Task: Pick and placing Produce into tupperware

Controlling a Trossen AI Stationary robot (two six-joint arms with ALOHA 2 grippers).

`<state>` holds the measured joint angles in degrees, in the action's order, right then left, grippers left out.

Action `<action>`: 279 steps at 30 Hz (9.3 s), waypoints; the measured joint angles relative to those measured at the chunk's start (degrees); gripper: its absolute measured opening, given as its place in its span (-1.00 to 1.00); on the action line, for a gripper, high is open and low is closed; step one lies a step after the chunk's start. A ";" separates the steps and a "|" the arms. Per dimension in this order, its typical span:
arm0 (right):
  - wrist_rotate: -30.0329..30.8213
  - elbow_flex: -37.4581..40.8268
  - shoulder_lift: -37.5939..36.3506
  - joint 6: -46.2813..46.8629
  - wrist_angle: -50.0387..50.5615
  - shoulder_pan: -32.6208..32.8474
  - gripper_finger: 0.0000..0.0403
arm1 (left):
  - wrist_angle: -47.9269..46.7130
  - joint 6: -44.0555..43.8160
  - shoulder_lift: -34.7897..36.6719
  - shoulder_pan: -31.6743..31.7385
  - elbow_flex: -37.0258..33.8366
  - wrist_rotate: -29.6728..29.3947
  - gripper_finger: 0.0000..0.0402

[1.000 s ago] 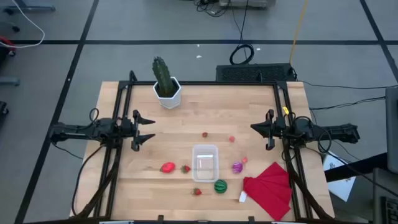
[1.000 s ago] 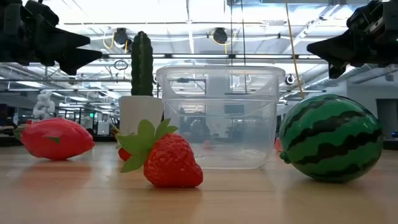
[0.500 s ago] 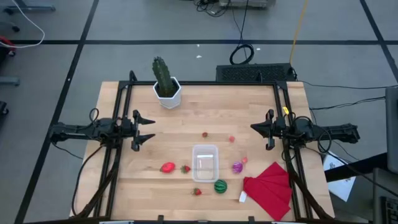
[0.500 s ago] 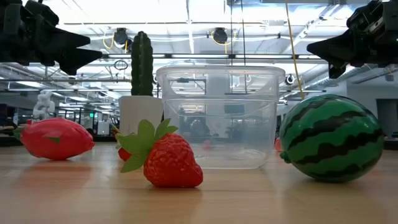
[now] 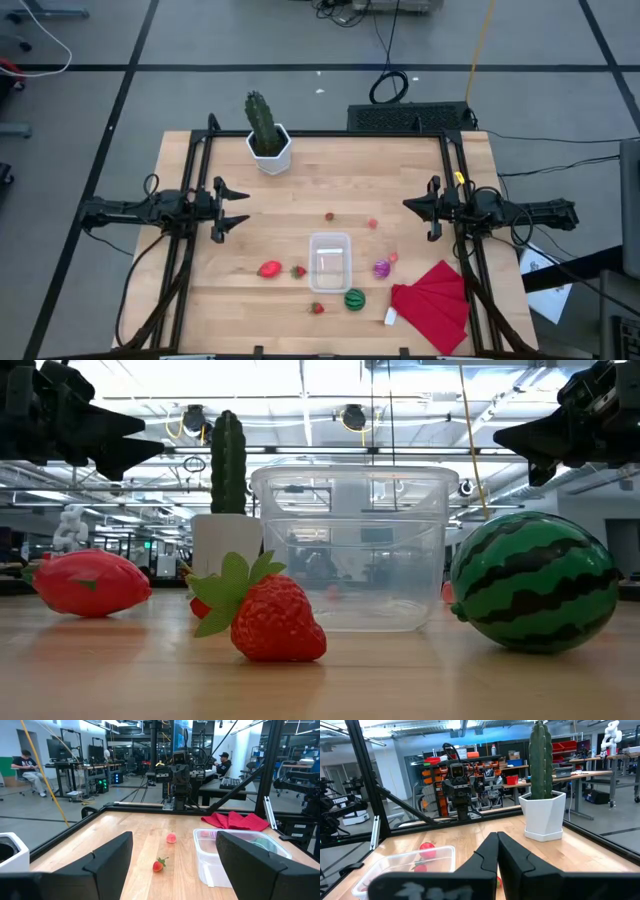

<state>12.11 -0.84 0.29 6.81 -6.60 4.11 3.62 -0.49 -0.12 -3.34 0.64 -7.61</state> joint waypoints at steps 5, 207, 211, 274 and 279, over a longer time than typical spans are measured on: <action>0.01 0.01 -0.02 0.00 0.01 -0.02 -1.00 | 0.00 0.00 0.02 -0.01 0.00 0.02 0.45; 7.63 -6.05 0.31 2.99 -31.69 -0.04 -1.00 | -35.15 -52.59 -98.53 -18.86 56.50 9.30 0.22; 7.62 -6.05 0.31 2.99 -31.56 -0.04 -1.00 | -35.59 -52.59 -97.01 -18.24 56.43 9.58 0.22; 7.61 -6.05 0.62 0.95 -24.54 -0.06 -1.00 | -70.13 -38.53 -128.43 -3.49 116.46 20.76 0.23; 7.61 -6.05 0.62 -1.14 -24.36 -0.04 -1.00 | -70.53 -41.86 -128.93 -3.49 116.43 19.14 0.23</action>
<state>19.73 -6.90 0.91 5.67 -30.95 4.08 -66.92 -42.36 -129.05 -6.83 117.08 11.53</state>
